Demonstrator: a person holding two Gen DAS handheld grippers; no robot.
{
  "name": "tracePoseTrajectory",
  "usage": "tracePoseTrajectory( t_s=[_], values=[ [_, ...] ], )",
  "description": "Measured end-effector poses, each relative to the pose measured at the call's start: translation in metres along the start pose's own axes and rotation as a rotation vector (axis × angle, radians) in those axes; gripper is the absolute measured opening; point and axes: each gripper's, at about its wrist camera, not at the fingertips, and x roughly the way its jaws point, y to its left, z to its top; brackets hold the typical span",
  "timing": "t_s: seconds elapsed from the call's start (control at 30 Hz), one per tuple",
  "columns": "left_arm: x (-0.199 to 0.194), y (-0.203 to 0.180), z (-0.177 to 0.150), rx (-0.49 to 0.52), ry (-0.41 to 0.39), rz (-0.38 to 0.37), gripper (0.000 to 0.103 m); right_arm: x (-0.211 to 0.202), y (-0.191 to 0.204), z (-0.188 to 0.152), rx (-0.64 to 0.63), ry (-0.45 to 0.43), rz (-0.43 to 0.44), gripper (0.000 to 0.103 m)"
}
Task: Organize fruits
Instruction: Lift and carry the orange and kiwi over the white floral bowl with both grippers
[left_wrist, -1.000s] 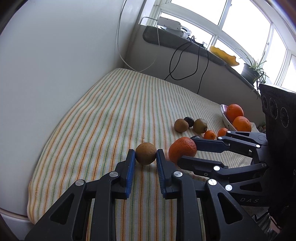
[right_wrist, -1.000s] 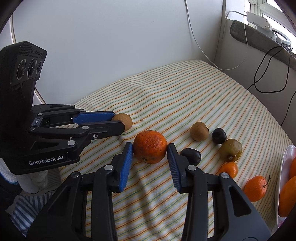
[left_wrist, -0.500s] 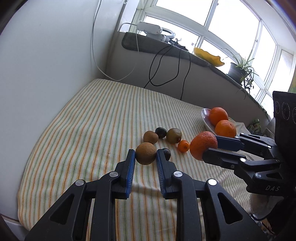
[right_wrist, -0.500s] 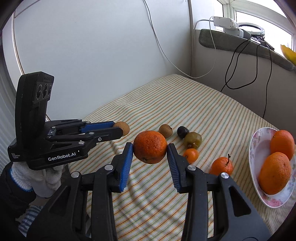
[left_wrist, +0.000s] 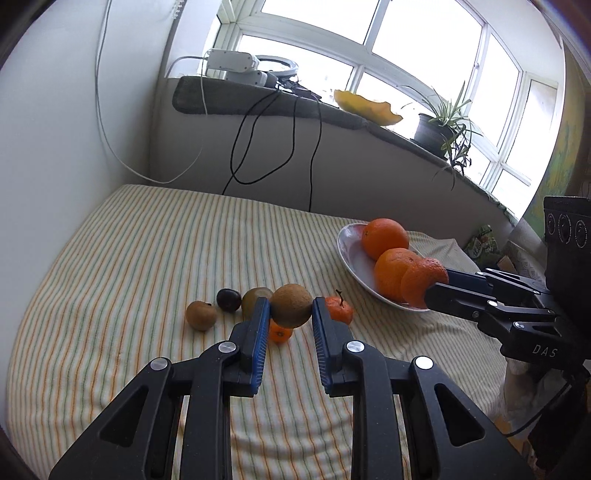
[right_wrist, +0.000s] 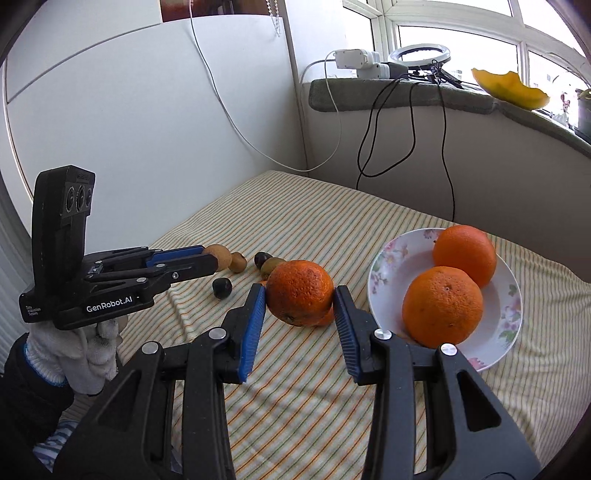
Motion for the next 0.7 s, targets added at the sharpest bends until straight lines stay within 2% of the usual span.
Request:
tracePoseTrajectory(
  t_s=[0.4,0.7],
  values=[
    [0.043,-0.043,0.024,0.066,0.023,-0.052,0.022,-0.039,-0.065,-0.012,0.091,-0.032,-0.126,0.04],
    [0.074,-0.067,0.032,0.099,0.058,-0.075,0.022,-0.047,-0.108,-0.019,0.149,-0.026,-0.184,0.04]
  ],
)
